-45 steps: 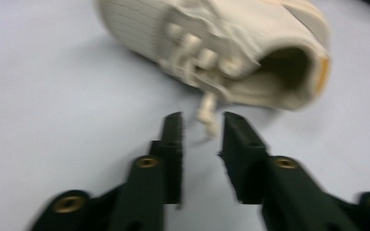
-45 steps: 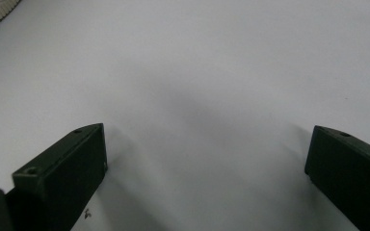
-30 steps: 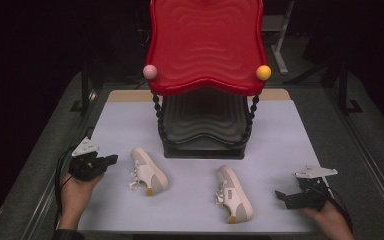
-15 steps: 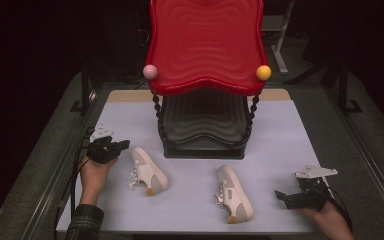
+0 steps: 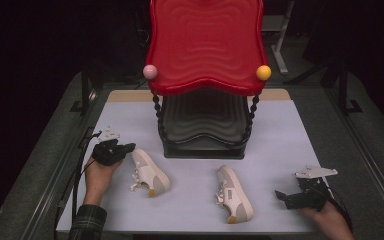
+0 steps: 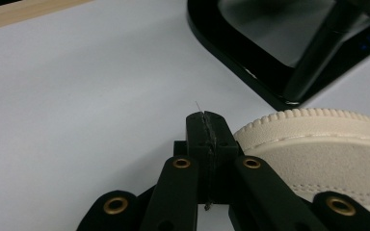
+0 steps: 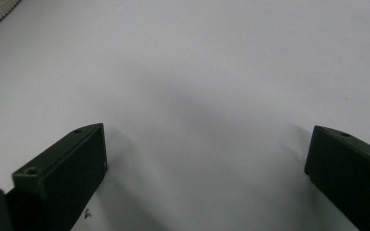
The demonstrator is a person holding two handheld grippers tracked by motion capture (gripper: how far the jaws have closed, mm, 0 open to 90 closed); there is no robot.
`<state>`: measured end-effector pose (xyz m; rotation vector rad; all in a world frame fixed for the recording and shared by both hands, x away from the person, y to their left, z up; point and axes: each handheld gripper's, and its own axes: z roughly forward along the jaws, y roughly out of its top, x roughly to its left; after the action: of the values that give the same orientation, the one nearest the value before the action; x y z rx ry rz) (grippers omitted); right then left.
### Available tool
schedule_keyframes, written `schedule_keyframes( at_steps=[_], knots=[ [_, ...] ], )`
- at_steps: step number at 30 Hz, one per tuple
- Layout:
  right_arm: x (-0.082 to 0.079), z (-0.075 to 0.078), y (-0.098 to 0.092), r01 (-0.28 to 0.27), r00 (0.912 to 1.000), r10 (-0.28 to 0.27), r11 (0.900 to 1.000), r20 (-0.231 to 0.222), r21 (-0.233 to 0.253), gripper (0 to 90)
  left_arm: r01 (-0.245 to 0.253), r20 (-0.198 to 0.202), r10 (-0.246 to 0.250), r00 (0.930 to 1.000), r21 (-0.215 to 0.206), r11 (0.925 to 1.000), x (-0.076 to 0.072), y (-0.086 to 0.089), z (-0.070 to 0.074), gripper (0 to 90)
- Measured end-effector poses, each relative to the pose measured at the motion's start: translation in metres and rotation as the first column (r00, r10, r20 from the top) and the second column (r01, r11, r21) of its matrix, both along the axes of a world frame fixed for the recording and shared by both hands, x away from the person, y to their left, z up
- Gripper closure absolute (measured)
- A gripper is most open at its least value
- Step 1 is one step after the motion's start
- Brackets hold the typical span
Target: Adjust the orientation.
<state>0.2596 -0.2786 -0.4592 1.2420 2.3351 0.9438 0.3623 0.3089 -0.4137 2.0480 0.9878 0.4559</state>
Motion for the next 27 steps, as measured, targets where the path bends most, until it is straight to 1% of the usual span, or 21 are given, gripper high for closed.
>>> schedule_keyframes(
  at_steps=[6, 9, 10, 11, 12, 13, 15, 18, 20, 21, 23, 24, 25, 27],
  knots=[
    [0.000, 0.000, 0.000, 0.000, 1.0000, 0.000, 1.000, 0.001, 0.000, 0.4, 0.055, -0.001, -0.055, 0.9985, 0.013, 0.9984, -0.008, -0.015, 0.000, 89.8],
    [0.000, 0.000, 0.000, 0.000, 1.0000, 0.000, 1.000, 0.001, 0.000, 0.4, 0.095, -0.011, -0.095, 0.9955, 0.033, 0.9949, -0.018, -0.025, 0.002, 89.8],
    [0.000, 0.000, 0.000, 0.000, 1.0000, 0.000, 1.000, 0.001, 0.000, 0.4, 0.095, -0.011, -0.095, 0.9955, 0.033, 0.9949, -0.018, -0.025, 0.002, 89.8],
    [0.000, 0.000, 0.000, 0.001, 1.0000, -0.001, 1.000, 0.001, 0.001, 0.4, 0.110, -0.007, -0.110, 0.9939, 0.028, 0.9935, -0.023, -0.030, 0.001, 89.8],
    [0.000, 0.000, 0.000, 0.000, 1.0000, 0.000, 1.000, 0.001, 0.000, 0.4, 0.117, -0.009, -0.117, 0.9931, 0.021, 0.9929, -0.024, -0.032, 0.001, 89.8],
    [0.000, 0.000, 0.000, 0.000, 1.0000, 0.000, 1.000, 0.000, 0.000, 0.4, 0.117, -0.009, -0.117, 0.9931, 0.021, 0.9929, -0.024, -0.032, 0.001, 89.8],
    [0.000, 0.000, 0.000, 0.000, 1.0000, 0.000, 1.000, 0.000, -0.001, 0.4, 0.134, -0.015, -0.134, 0.9909, 0.012, 0.9909, -0.030, -0.038, 0.001, 89.8],
    [0.000, 0.000, 0.000, 0.000, 1.0000, 0.000, 1.000, 0.001, -0.001, 0.4, 0.146, -0.018, -0.146, 0.9892, 0.010, 0.9893, -0.034, -0.042, 0.001, 89.8],
    [0.000, 0.000, 0.000, 0.000, 1.0000, 0.000, 1.000, 0.001, 0.000, 0.4, 0.169, -0.024, -0.169, 0.9853, -0.003, 0.9856, -0.040, -0.049, 0.000, 89.8],
    [0.000, 0.000, 0.000, 0.000, 1.0000, 0.000, 1.000, 0.000, -0.001, 0.4, 0.177, -0.026, -0.177, 0.9839, 0.000, 0.9842, -0.042, -0.051, 0.000, 89.8],
    [0.000, 0.000, 0.000, 0.000, 1.0000, 0.000, 1.000, 0.001, 0.000, 0.4, 0.181, -0.026, -0.181, 0.9832, 0.001, 0.9835, -0.043, -0.054, 0.000, 89.8],
    [0.000, 0.000, 0.000, 0.000, 1.0000, 0.000, 1.000, 0.001, 0.000, 0.4, 0.181, -0.026, -0.181, 0.9832, 0.013, 0.9833, -0.046, -0.055, 0.001, 89.7],
    [0.000, 0.000, 0.000, 0.000, 1.0000, 0.000, 1.000, 0.001, 0.000, 0.4, 0.181, -0.026, -0.181, 0.9832, 0.013, 0.9833, -0.046, -0.055, 0.001, 89.6],
    [0.000, 0.000, 0.000, 0.001, 1.0000, -0.001, 1.000, 0.001, 0.000, 0.4, 0.182, -0.029, -0.181, 0.9831, 0.030, 0.9829, -0.048, -0.052, 0.003, 88.1]
  ],
)
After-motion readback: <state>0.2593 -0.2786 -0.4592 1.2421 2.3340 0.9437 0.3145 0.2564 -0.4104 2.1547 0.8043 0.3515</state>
